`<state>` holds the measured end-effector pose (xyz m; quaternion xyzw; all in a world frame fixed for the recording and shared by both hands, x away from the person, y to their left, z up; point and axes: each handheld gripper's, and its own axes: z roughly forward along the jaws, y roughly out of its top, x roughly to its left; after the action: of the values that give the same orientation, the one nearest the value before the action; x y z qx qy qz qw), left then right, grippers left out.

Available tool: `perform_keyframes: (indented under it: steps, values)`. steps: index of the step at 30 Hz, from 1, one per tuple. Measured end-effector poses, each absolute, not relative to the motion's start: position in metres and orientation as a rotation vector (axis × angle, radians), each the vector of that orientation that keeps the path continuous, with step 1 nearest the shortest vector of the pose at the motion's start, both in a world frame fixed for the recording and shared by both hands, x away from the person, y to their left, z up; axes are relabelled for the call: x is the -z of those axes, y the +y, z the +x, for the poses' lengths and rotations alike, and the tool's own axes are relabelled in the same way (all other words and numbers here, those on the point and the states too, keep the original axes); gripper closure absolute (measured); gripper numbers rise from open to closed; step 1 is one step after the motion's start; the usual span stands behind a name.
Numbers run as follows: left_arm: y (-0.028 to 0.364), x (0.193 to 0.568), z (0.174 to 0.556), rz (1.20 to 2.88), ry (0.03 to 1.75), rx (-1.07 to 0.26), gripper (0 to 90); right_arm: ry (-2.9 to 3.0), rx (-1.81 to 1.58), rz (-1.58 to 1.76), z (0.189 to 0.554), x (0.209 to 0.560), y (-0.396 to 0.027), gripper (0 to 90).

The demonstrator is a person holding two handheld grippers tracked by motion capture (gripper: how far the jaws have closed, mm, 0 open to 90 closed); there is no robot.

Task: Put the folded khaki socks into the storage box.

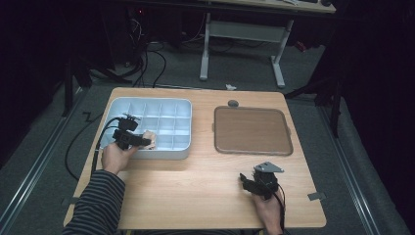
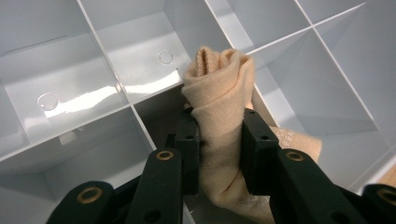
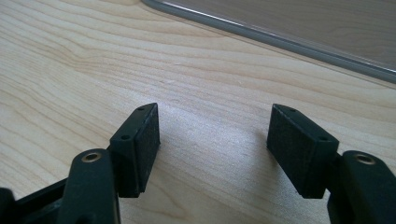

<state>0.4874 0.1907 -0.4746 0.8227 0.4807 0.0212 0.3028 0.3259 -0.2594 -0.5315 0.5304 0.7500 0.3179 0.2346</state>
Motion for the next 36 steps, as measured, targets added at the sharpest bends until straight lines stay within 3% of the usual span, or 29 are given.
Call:
perform_keyframes:
  steps: [6, 16, 22, 28, 31, 36]
  values:
    - [0.189, 0.477, 0.489, 2.191, 1.281, -0.059, 71.0, 2.059, -0.873, 1.455, 0.326, 0.532, -0.259, 34.6]
    - [0.191, 0.467, 0.483, 2.158, 1.281, -0.101, 60.3, 2.058, -0.875, 1.457, 0.326, 0.532, -0.259, 34.5]
    - [0.195, 0.458, 0.48, 2.107, 1.285, -0.152, 60.6, 2.058, -0.875, 1.457, 0.326, 0.532, -0.259, 34.5]
    - [0.195, 0.455, 0.479, 2.072, 1.291, -0.169, 65.0, 2.058, -0.875, 1.457, 0.326, 0.532, -0.259, 34.5]
    - [0.195, 0.456, 0.48, 2.091, 1.288, -0.171, 74.2, 2.059, -0.875, 1.455, 0.326, 0.532, -0.259, 34.5]
    - [0.192, 0.457, 0.479, 2.137, 1.274, -0.177, 80.7, 2.059, -0.875, 1.455, 0.326, 0.532, -0.259, 34.5]
